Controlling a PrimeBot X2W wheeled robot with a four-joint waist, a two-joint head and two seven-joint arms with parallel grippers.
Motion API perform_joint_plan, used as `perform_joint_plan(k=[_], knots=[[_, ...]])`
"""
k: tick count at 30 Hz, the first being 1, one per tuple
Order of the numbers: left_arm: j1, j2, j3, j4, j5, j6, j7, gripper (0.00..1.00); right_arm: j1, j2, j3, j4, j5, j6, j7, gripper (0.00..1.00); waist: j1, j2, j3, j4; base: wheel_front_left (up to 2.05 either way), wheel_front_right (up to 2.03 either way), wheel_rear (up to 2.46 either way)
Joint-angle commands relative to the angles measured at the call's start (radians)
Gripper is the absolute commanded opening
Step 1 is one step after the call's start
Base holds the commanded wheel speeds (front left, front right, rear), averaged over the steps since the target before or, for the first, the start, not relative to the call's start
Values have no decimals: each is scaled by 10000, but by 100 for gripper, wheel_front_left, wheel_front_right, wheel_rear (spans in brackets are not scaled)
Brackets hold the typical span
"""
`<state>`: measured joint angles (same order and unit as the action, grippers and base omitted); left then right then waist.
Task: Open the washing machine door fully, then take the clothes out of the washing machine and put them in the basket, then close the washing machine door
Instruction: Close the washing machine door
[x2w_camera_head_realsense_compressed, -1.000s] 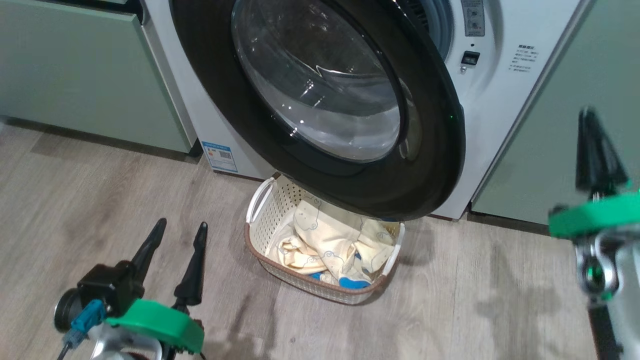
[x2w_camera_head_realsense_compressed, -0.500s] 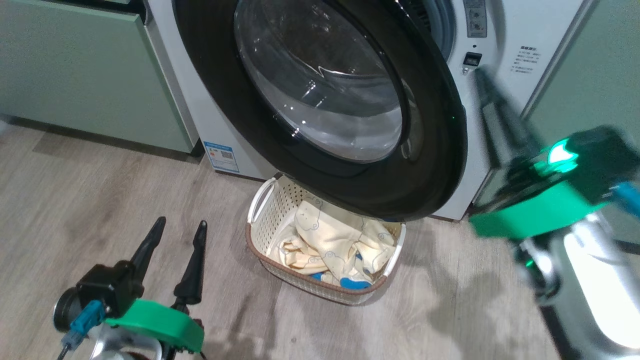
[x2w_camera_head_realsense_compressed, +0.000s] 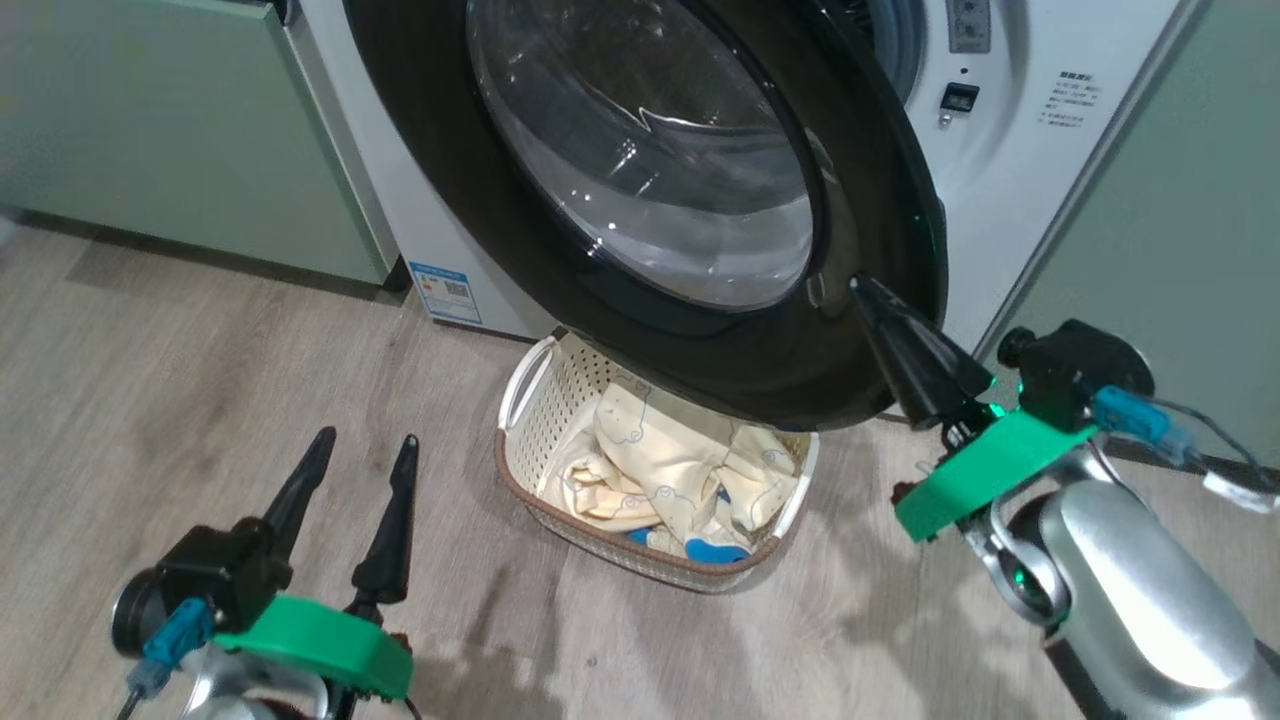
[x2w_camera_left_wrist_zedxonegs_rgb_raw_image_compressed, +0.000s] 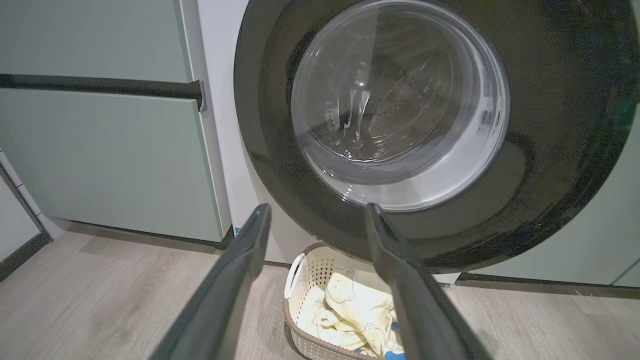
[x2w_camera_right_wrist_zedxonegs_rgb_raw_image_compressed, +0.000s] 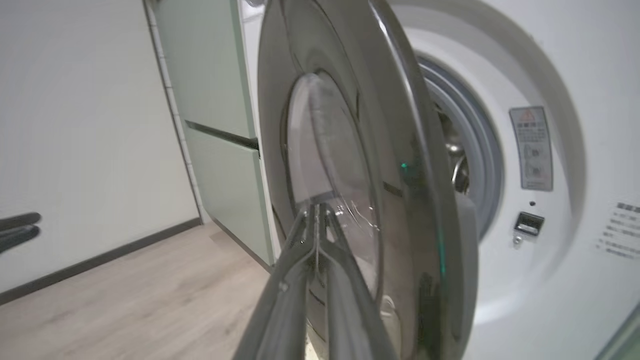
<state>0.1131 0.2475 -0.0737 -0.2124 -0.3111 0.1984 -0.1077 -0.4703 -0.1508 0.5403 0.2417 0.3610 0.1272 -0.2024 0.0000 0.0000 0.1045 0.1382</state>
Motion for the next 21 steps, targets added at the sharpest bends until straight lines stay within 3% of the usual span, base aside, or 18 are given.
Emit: perform_joint_plan(k=[1,21], knots=[[-617,166,314,-295,-51,60,-132,100,-587,48,22,-57,110,35,-124,0,0,0,34,18,0,0,0],[-823,113,131,-112,-79,113,-362,100,-1433,-119,-743,1754,-12,35,-508,0,0,0,453,95,0,0,0]])
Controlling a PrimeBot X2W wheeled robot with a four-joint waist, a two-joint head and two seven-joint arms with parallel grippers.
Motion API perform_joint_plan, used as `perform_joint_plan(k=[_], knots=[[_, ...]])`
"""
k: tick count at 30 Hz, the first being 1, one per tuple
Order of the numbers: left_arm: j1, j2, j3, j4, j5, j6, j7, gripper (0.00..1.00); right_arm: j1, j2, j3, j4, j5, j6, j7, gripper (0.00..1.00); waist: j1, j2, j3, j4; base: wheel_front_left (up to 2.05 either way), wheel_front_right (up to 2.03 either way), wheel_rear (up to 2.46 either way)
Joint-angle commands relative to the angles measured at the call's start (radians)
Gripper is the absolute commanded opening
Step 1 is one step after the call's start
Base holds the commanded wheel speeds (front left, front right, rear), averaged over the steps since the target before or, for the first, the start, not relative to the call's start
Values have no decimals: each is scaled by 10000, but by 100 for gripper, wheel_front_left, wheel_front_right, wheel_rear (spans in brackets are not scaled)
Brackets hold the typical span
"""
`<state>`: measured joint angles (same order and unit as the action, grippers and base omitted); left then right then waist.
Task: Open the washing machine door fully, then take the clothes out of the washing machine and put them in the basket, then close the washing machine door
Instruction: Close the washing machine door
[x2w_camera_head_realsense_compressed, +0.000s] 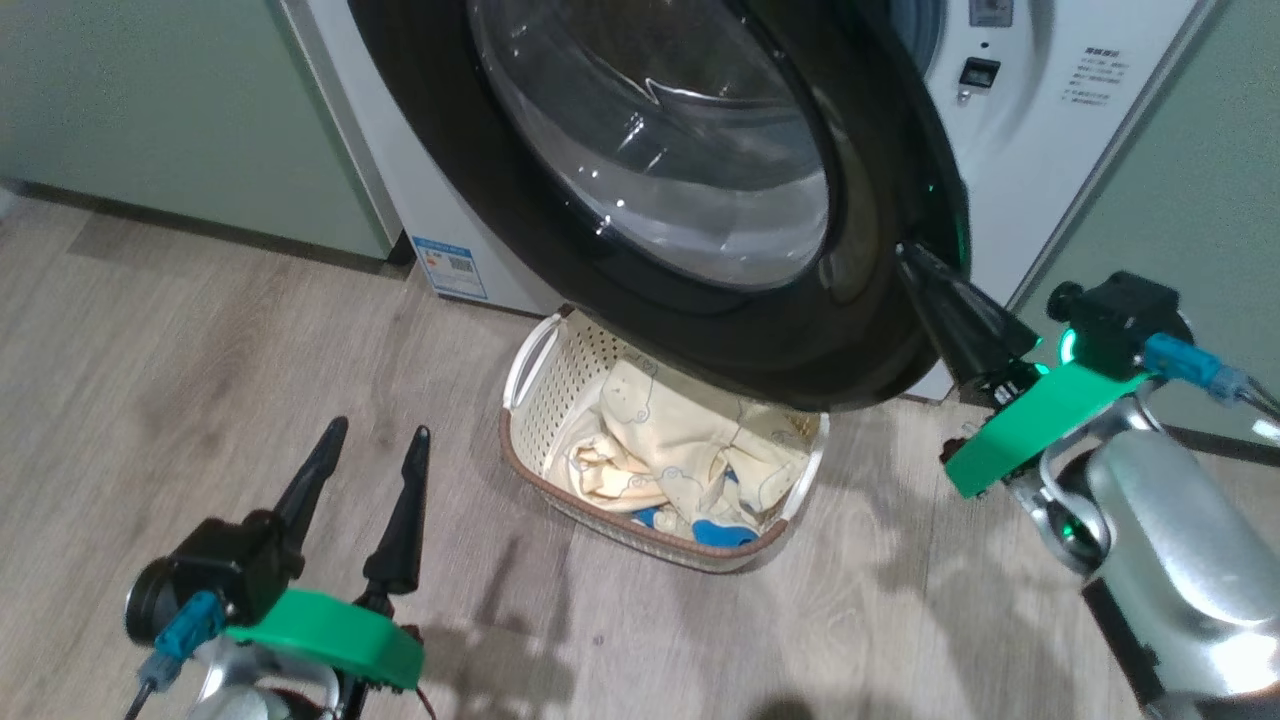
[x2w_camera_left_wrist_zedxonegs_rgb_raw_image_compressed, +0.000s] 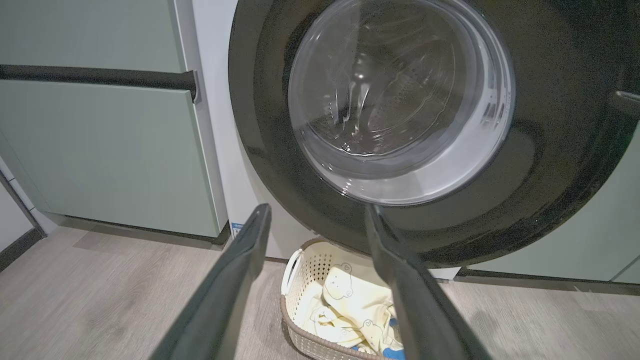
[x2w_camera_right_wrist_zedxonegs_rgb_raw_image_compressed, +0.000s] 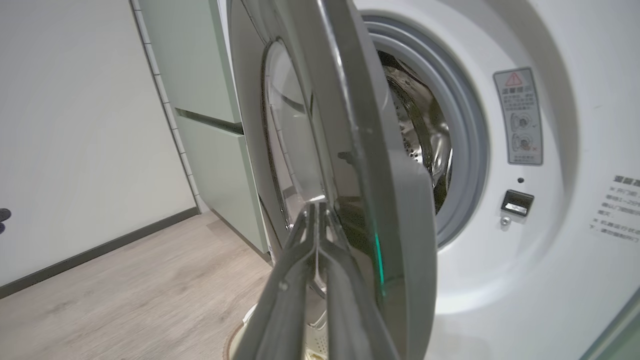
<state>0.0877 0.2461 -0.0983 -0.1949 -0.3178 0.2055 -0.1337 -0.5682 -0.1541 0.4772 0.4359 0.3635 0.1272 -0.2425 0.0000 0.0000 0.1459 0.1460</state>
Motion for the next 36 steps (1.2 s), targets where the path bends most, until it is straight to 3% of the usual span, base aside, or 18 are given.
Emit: perform_joint_plan(k=[1,20,36], knots=[[-583,124,369,-283,-11,48,-115,100,-501,-113,-203,-125,-58,35,-114,0,0,0,77,29,0,0,0],[-1097,-39,105,-148,-17,43,-490,100,-2499,-725,-1541,1430,-412,35,-186,0,0,0,1013,504,0,0,0],[-1744,-149,-107,288,-70,-59,-754,100,-4377,-589,-2134,2442,-488,35,-192,0,0,0,1655,700,0,0,0]])
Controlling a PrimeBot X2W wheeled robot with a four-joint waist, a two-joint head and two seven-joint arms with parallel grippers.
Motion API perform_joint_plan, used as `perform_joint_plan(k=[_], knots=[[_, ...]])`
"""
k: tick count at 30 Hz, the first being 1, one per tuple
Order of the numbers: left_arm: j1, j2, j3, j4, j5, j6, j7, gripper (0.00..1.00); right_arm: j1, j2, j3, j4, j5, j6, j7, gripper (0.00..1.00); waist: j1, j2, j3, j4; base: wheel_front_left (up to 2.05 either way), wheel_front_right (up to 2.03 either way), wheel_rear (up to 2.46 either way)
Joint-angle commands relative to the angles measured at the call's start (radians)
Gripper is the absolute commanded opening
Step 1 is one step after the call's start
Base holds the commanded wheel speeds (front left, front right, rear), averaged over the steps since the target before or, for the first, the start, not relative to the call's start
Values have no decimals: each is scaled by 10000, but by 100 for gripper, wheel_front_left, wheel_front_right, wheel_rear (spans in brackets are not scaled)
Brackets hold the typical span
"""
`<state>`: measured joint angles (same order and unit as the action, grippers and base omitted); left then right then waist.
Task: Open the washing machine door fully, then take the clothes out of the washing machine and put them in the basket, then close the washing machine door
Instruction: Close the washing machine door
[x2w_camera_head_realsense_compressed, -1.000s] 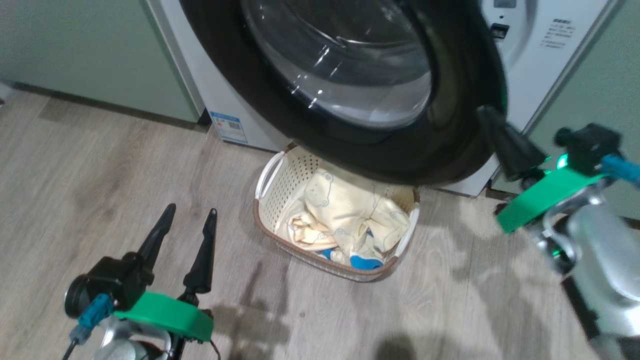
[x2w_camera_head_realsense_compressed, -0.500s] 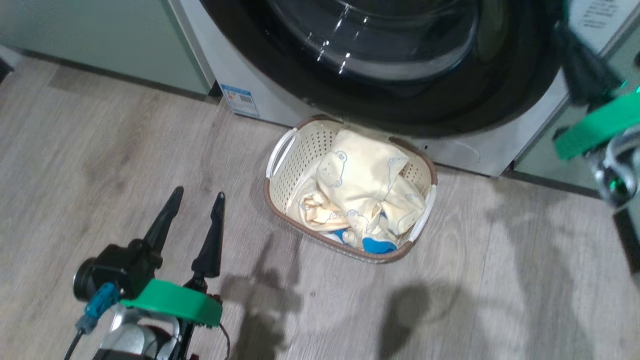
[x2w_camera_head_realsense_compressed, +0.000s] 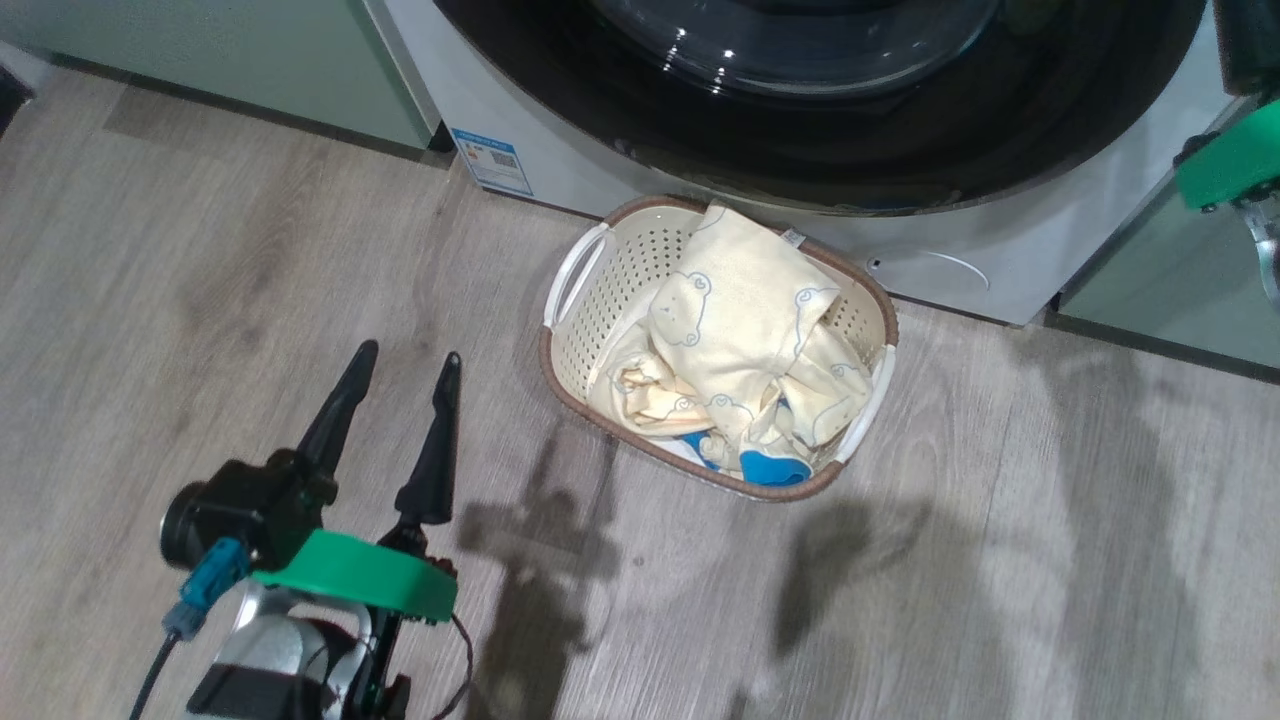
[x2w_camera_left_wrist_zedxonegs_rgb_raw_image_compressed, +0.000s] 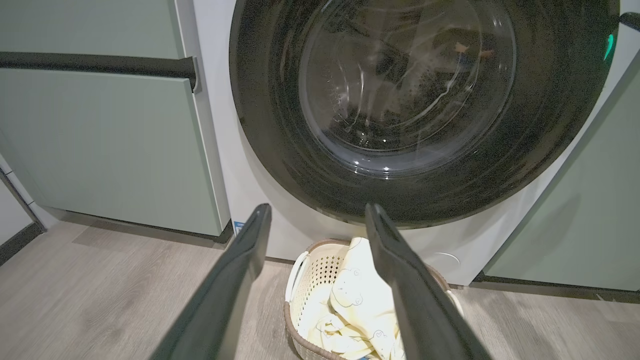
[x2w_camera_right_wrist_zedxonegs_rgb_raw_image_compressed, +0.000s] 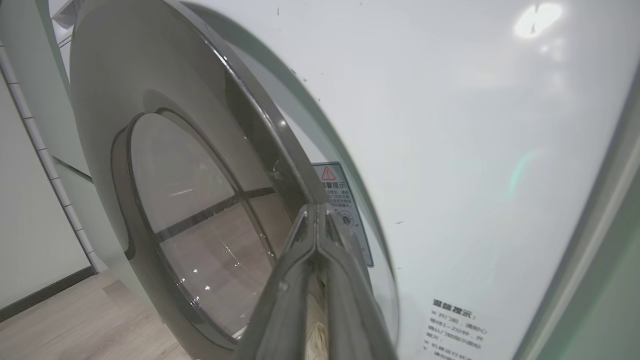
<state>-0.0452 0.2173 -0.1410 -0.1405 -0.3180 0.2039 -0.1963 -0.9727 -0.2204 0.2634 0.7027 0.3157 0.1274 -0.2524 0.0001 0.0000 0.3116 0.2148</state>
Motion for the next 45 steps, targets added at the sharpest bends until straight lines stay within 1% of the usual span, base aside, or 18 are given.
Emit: perform_joint_plan(k=[1,9,12,19,27,31,37,39,40,41,42,43,45], knots=[[-442,138,307,-230,-69,-51,-138,100,-345,89,-20,-204,-8,33,-92,0,-1,0,-2,20,0,0,0],[-515,134,258,-95,-77,-27,-193,100,-133,177,248,-285,129,33,-93,0,-1,0,-89,13,0,0,0],[-477,152,273,-87,-83,14,-211,100,250,139,408,-588,213,33,-93,0,-1,0,-162,-67,0,0,0],[-377,261,312,-158,-79,63,-165,100,1170,124,287,-1341,218,33,-93,0,-1,0,-291,-359,0,0,0],[-209,460,333,-297,-55,111,34,100,3152,241,-212,-2693,-24,33,-93,0,-1,0,-764,-854,0,0,0],[-57,586,301,-391,-21,110,171,100,4338,445,-609,-3440,-209,33,-93,0,-1,0,-1029,-1119,0,0,0],[123,710,333,-517,-53,156,357,100,6004,919,-1225,-4324,-321,33,-93,0,-1,0,-1387,-1437,0,0,0],[162,728,319,-540,-86,144,402,100,6478,1043,-1330,-4504,-315,33,-93,17,-1,0,-1517,-1510,0,0,0],[182,750,329,-549,-84,155,419,100,6674,1076,-1350,-4607,-345,33,-93,21,-1,0,-1577,-1551,0,0,0],[198,765,322,-565,-93,149,440,100,6878,1101,-1381,-4637,-360,33,-93,33,-1,0,-1638,-1589,0,0,0],[219,779,317,-577,-103,146,462,100,7053,1125,-1396,-4686,-370,33,-93,63,-1,0,-1698,-1625,0,0,0],[243,800,313,-586,-102,147,483,100,7214,1148,-1419,-4760,-394,33,-93,100,-1,0,-1755,-1664,0,0,0],[297,825,311,-598,-115,160,532,100,7531,1211,-1528,-4884,-452,33,-93,100,-1,0,-1872,-1739,0,0,0]])
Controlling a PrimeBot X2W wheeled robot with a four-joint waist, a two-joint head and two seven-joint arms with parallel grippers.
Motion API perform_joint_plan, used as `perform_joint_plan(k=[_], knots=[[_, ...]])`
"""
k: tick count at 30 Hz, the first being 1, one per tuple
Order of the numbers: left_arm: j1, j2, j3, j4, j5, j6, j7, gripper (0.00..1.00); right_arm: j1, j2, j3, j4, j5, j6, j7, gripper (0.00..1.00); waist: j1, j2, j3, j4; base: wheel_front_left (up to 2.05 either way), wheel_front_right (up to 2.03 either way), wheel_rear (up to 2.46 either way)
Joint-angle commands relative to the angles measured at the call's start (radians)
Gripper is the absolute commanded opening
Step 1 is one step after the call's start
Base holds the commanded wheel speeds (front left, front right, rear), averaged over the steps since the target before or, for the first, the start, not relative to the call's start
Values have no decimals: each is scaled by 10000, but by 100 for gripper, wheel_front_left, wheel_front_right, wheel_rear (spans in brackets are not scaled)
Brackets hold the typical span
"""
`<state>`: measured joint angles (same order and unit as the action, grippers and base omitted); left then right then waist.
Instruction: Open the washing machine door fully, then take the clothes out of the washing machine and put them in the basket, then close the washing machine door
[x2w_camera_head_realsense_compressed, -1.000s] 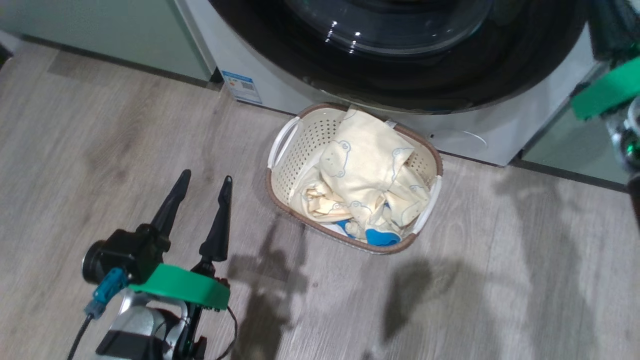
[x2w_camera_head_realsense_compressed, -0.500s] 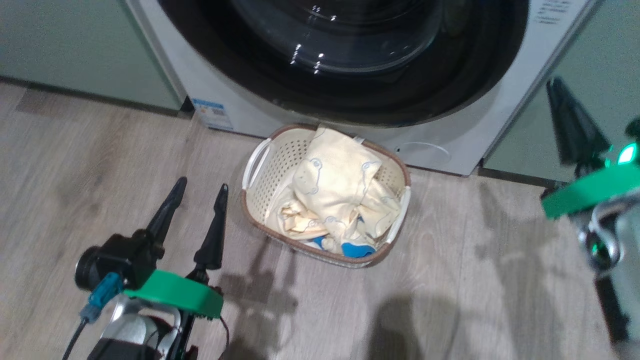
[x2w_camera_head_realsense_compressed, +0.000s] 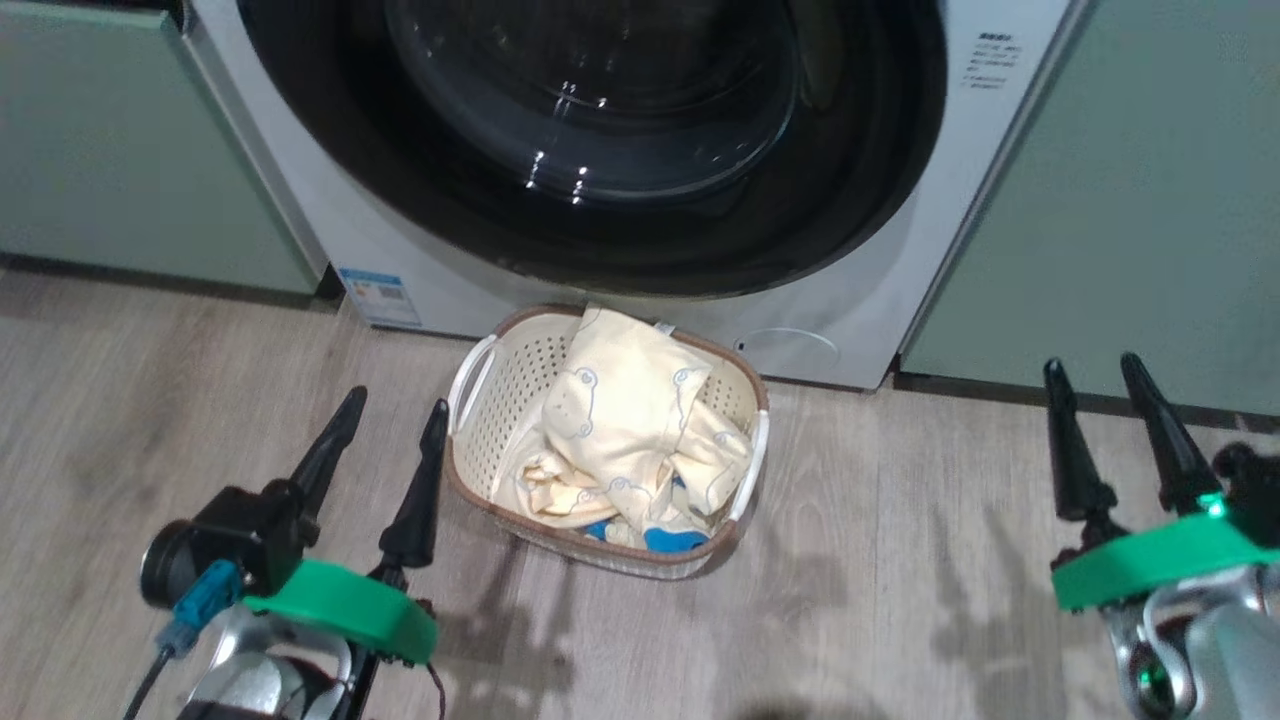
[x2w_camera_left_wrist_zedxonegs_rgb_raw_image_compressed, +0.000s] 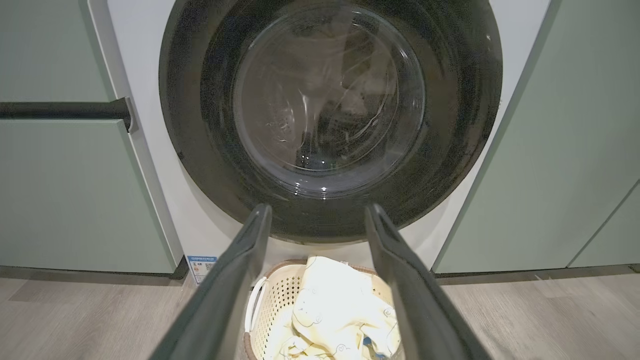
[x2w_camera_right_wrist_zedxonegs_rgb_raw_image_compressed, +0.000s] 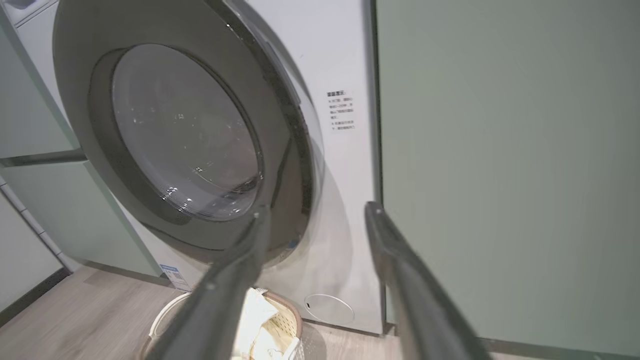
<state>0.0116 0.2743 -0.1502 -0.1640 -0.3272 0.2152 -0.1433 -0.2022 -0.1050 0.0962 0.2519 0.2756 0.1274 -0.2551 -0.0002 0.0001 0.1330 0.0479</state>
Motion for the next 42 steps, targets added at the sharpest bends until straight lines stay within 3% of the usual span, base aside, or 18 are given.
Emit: perform_joint_plan(k=[1,24,42], knots=[[-233,269,408,-368,-32,56,25,100,-22,86,111,-450,-76,33,-66,100,2,-1,-149,-110,0,0,0],[407,439,570,-617,-169,345,238,100,2859,518,-599,-3255,-887,33,908,100,2,-1,-580,-794,0,0,0],[450,523,494,-764,-141,489,313,100,3074,546,-677,-3505,-675,33,1000,100,2,-1,-593,-856,0,0,0]])
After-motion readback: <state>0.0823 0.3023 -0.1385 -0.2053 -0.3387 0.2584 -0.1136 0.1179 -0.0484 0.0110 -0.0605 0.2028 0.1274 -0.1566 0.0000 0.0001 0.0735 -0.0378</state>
